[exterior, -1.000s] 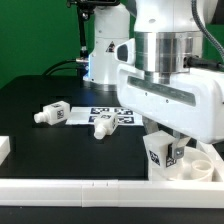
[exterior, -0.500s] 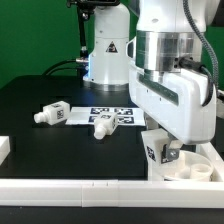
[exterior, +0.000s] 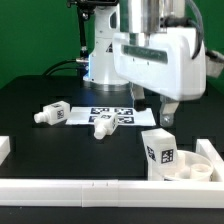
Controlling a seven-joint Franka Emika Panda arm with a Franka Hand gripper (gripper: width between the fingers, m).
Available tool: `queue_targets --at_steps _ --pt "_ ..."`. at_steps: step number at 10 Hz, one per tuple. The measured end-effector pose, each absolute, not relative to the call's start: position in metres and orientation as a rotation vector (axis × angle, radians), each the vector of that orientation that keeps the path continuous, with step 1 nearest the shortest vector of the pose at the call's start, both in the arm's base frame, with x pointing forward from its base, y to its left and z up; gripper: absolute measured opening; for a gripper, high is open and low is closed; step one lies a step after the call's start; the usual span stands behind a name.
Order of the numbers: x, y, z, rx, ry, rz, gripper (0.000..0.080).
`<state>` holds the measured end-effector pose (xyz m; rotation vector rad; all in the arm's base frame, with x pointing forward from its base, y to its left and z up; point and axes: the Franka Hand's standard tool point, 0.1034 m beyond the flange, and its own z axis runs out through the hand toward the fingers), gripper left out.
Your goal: Assemble stool
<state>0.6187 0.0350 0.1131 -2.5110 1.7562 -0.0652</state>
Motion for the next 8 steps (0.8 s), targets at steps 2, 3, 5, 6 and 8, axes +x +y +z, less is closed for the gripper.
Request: queue_targets --at_steps 2,3,5,6,8 --pt "0.618 0.036 0.108 -2.518 1.755 -0.063 0.0648" --pt "0.618 0.036 0.108 -2.518 1.755 -0.064 0.0648" --pt "0.617 0.035 0.108 -2.553 1.698 -0.07 0.0648" --pt "0.606 0.03 0.106 -2.548 1.666 -0.08 0.0648" --pt "0.582 0.02 0.111 -2.65 1.491 -0.057 0.0648"
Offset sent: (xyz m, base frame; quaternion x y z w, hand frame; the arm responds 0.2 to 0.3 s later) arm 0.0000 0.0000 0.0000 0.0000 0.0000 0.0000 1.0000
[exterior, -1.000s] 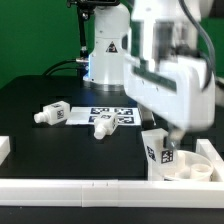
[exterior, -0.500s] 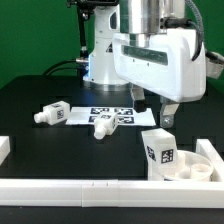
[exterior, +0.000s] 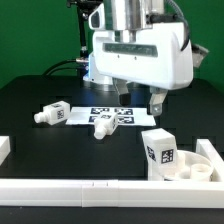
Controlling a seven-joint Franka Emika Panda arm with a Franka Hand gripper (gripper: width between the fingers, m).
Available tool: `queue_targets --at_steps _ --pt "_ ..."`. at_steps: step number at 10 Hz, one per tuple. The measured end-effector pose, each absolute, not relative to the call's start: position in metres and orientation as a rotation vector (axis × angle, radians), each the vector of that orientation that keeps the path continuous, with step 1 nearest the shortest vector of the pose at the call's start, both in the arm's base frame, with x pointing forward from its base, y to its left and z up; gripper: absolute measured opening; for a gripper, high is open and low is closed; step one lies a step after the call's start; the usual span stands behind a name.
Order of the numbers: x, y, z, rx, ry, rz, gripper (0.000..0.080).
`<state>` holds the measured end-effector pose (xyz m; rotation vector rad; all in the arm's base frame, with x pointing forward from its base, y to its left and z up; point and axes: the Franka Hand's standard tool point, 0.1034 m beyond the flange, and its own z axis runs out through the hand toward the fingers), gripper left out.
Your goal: Assemble stool
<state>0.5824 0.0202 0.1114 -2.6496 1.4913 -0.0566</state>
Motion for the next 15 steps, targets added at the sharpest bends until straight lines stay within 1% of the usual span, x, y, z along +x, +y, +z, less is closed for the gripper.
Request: queue_targets --at_steps 1,5,6,7,8,9,12,13,15 --pt "0.575 0.025 0.112 -2.683 1.449 -0.051 0.0648" --pt "0.575 0.023 0.109 -2.912 0.948 -0.072 0.0648" --pt "0.565 0.015 0.102 -2.946 0.834 -0.044 0.0648" --pt "0.545 0.005 0.093 -2.984 0.704 0.019 0.0648" --pt "0.524 0.003 0.087 -2.993 0.67 0.07 0.0648" --pt "0.514 0.004 0.085 -3.017 0.591 0.074 0.0648" --pt "0.515 0.003 0.084 -3.027 0.539 0.071 0.0648" --pt "0.511 0.001 0.082 -3.019 0.539 0.088 0.0648" --pt "0.475 -0.018 0.064 -2.97 0.537 0.231 0.0648"
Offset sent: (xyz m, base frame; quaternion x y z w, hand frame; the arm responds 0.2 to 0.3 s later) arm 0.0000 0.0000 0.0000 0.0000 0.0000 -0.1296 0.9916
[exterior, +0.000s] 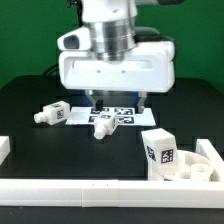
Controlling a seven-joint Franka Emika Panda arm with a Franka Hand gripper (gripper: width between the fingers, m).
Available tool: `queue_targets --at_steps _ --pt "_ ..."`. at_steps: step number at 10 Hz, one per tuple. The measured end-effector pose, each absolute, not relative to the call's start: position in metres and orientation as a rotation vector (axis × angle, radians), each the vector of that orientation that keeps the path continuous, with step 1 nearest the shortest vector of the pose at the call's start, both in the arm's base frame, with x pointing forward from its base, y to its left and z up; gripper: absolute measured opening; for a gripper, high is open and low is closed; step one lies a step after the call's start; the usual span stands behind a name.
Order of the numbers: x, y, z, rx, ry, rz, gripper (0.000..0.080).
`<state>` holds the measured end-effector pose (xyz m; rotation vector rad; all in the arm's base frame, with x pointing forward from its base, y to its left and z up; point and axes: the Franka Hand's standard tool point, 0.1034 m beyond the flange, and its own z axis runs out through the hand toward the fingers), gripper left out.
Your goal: Assemble stool
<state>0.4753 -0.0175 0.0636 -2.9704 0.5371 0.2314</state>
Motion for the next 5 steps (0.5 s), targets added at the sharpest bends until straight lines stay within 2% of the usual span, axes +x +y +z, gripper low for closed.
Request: queue_targets --at_steps 2,5 --pt "0.444 -0.031 0.045 -2.98 0.537 0.288 0.0648" --pt "0.447 -0.03 0.046 -2.98 0.536 0.286 0.0648"
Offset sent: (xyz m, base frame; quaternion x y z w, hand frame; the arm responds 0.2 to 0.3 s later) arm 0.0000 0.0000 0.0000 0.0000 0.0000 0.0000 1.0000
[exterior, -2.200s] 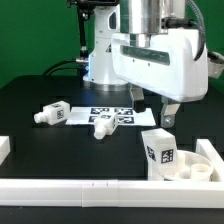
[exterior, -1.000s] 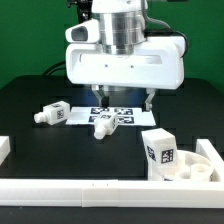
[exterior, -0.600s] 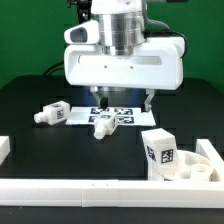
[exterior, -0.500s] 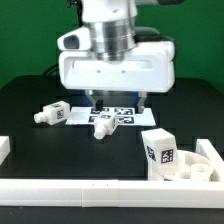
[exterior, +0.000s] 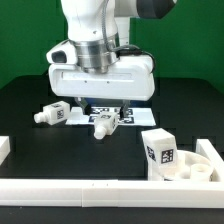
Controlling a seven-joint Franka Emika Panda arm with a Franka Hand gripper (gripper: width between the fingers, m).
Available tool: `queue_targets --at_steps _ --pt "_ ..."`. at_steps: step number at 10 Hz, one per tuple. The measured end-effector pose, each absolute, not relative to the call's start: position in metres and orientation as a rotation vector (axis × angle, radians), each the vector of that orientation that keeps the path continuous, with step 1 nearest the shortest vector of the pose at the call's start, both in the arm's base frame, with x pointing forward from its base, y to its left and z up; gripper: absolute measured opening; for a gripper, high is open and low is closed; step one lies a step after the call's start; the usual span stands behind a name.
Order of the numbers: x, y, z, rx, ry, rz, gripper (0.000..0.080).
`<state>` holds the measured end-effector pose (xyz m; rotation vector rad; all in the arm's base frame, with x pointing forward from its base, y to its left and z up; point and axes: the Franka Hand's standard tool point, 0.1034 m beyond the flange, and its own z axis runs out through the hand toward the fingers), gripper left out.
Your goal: Assemble stool
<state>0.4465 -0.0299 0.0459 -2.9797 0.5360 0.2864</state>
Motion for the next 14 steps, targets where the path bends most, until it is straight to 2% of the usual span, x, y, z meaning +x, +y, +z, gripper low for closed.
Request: queue_targets --at_steps 1,4,5,6,8,9,10,12,13,14 --pt "0.443 -0.031 0.043 -2.971 0.549 0.296 0.0648" --pt "0.41 -0.028 0.016 -2.97 0.58 0.384 0.0648" --pt "0.407 -0.029 0.014 -2.971 0.583 0.395 0.0648" --pt "0.409 -0.029 0.014 -2.972 0.582 0.391 0.0648" --pt "0.409 -0.03 0.014 -2.976 0.548 0.392 0.039" --pt "0.409 -0.03 0.014 -2.976 0.551 0.392 0.039" --pt "0.411 -0.027 0.015 -2.989 0.492 0.382 0.0332" --pt "0.439 0.002 0.037 -3.053 0.093 0.229 0.0332" --pt "0.444 0.012 0.043 -3.073 -0.165 0.193 0.0332" --pt "0.441 0.013 0.04 -3.077 -0.308 0.189 0.0332"
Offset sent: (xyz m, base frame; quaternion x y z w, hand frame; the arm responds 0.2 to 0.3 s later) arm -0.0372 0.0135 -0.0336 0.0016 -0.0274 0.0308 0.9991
